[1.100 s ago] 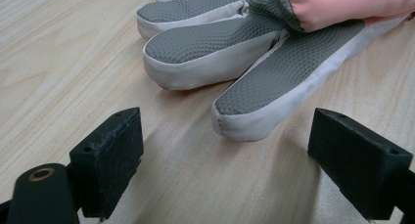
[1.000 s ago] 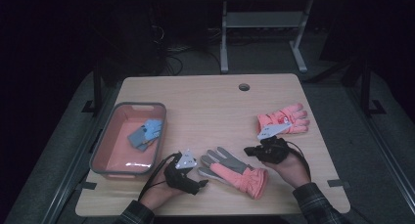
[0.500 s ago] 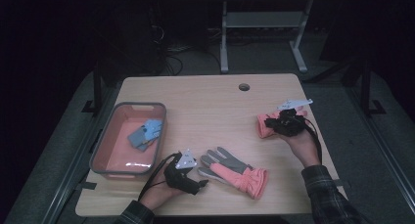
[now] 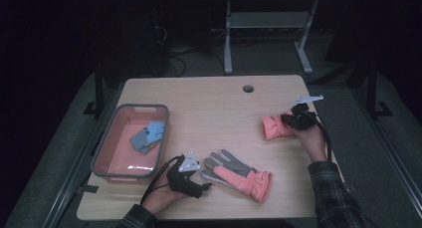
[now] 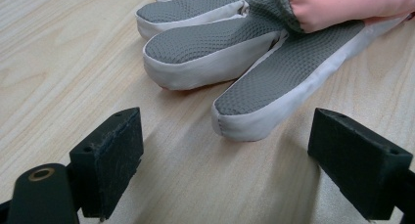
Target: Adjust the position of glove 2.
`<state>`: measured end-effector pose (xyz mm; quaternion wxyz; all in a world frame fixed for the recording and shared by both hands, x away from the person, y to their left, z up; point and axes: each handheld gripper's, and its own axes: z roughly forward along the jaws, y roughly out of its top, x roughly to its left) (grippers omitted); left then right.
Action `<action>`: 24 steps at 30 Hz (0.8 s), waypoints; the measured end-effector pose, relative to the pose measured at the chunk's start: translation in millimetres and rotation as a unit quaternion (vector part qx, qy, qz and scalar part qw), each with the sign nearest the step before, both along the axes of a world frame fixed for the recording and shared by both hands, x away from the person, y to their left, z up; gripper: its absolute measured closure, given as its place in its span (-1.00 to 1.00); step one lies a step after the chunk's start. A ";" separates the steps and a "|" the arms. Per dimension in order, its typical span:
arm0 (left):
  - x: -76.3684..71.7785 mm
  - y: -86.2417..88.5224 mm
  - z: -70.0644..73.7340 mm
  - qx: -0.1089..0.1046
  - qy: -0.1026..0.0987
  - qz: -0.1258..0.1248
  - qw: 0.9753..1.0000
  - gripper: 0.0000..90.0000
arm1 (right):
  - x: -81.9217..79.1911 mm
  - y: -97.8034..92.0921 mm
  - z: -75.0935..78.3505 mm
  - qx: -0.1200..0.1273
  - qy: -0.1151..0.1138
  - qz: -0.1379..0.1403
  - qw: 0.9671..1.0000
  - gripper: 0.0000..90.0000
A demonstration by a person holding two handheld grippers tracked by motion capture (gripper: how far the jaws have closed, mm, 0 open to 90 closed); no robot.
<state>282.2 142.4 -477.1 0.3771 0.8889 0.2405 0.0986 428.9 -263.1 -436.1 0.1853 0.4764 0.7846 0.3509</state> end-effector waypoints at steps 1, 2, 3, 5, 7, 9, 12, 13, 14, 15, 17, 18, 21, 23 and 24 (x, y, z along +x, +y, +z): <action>0.0 0.0 0.0 0.000 0.000 0.000 1.000 -0.72 | -0.1 0.0 -1.3 0.000 0.003 0.000 1.000 1.00; 0.0 0.0 0.0 0.000 0.000 0.000 1.000 -0.72 | -0.2 0.1 -2.5 -0.001 0.005 0.002 1.000 1.00; 0.0 0.0 0.0 0.000 0.000 0.000 1.000 -0.72 | -0.5 0.3 -2.9 -0.003 0.005 0.003 1.000 1.00; 0.0 0.0 0.0 0.000 0.000 0.000 1.000 -0.72 | -2.1 0.6 -3.5 -0.003 0.003 0.013 1.000 1.00; 0.0 0.0 0.0 0.000 0.000 0.000 1.000 -0.72 | -4.3 2.7 -3.9 0.000 0.007 0.019 1.000 1.00; 0.0 0.0 0.0 0.000 0.000 0.000 1.000 -0.72 | -6.9 6.0 -4.8 0.003 0.012 0.031 0.999 1.00; 0.0 0.0 0.0 0.000 0.000 0.000 1.000 -0.72 | -10.1 13.0 -6.3 -0.001 0.016 0.048 0.999 1.00; 0.0 0.0 0.0 0.000 0.000 0.000 1.000 -0.72 | -11.6 16.0 -6.3 0.001 0.021 0.055 0.998 1.00; 0.0 0.0 0.0 0.000 0.000 0.000 1.000 -0.72 | -12.6 18.6 -6.4 -0.002 0.020 0.063 0.998 1.00; 0.0 0.0 0.0 0.000 0.000 0.000 1.000 -0.72 | -14.1 21.3 -6.3 0.001 0.021 0.066 0.998 1.00; 0.0 0.0 0.0 0.000 0.000 0.000 1.000 -0.72 | -18.0 28.0 -6.1 0.003 0.024 0.082 0.996 1.00; 0.0 0.0 0.0 0.000 0.000 0.000 1.000 -0.72 | -20.2 31.1 -5.8 0.003 0.026 0.089 0.996 1.00; -0.1 0.2 0.1 0.001 0.000 -0.001 1.000 -0.72 | -26.1 39.8 -4.8 -0.002 0.025 0.115 0.993 1.00; -0.3 0.2 0.0 0.000 0.000 -0.002 1.000 -0.72 | -30.1 45.7 -1.6 -0.007 0.026 0.122 0.992 1.00; -0.4 0.2 0.0 0.000 0.000 -0.002 1.000 -0.72 | -31.3 47.6 2.1 -0.006 0.019 0.125 0.992 1.00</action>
